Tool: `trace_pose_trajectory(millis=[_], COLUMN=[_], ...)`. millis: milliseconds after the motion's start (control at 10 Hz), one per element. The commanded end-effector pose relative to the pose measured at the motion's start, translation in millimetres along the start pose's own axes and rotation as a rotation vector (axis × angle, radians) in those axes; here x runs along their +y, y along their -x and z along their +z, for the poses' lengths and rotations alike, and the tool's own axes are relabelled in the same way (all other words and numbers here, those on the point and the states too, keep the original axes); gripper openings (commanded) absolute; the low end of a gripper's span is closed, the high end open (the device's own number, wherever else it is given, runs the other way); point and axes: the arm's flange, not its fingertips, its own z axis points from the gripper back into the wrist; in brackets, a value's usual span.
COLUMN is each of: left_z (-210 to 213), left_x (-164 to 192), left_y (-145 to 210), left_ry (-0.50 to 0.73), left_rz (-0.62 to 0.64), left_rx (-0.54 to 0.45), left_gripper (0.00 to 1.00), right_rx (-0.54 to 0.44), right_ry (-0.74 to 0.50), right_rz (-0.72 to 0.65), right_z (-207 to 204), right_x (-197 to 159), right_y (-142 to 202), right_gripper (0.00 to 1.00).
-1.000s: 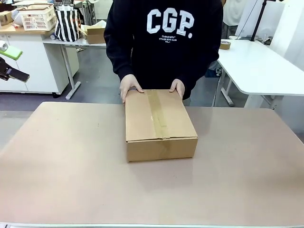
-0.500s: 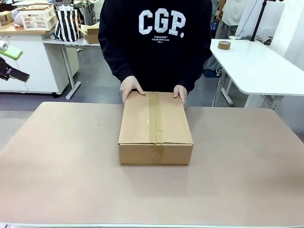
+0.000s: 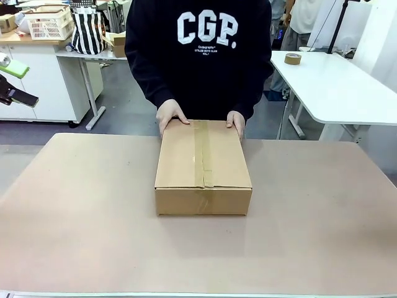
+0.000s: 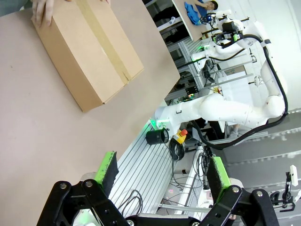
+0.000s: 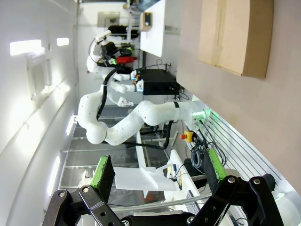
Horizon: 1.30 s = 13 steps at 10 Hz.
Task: Pack the gift set into the box.
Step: Press and hold the closed box until the human finishes sealing it.
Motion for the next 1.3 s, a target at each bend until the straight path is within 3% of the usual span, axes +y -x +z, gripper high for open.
trace_pose_trajectory(millis=[0, 400, 600, 700, 900, 1100, 1200], left_z=[3, 0, -63, -86, -116, -140, -143], left_x=[-1, 0, -15, -21, -25, -12, -5], left_y=[1, 0, -30, -41, -53, -56, -55], left_ry=[-0.01, 0.0, -0.071, -0.077, -0.231, -0.171, -0.085], left_rz=[0.01, 0.0, -0.379, -0.478, -0.696, -0.764, -0.704], left_rx=[0.004, 0.0, 0.037, 0.028, -0.071, -0.152, -0.137], left_gripper=[1.0, 1.0, 1.0, 1.0, 1.0, 1.0, 1.0], right_rx=[0.011, -0.001, 0.187, 0.29, 0.333, 0.12, 0.03], right_ry=[0.006, 0.0, 0.254, 0.253, 0.308, 0.346, 0.428], right_rz=[0.01, 0.0, 0.339, 0.549, 0.864, 1.14, 1.129], right_z=[2, 0, -74, -106, -152, -193, -203], right_x=[2, 0, 27, 30, 18, 18, 20], right_y=[1, 0, -36, -52, -75, -71, -70], right_gripper=[1.0, 1.0, 1.0, 1.0, 1.0, 1.0, 1.0])
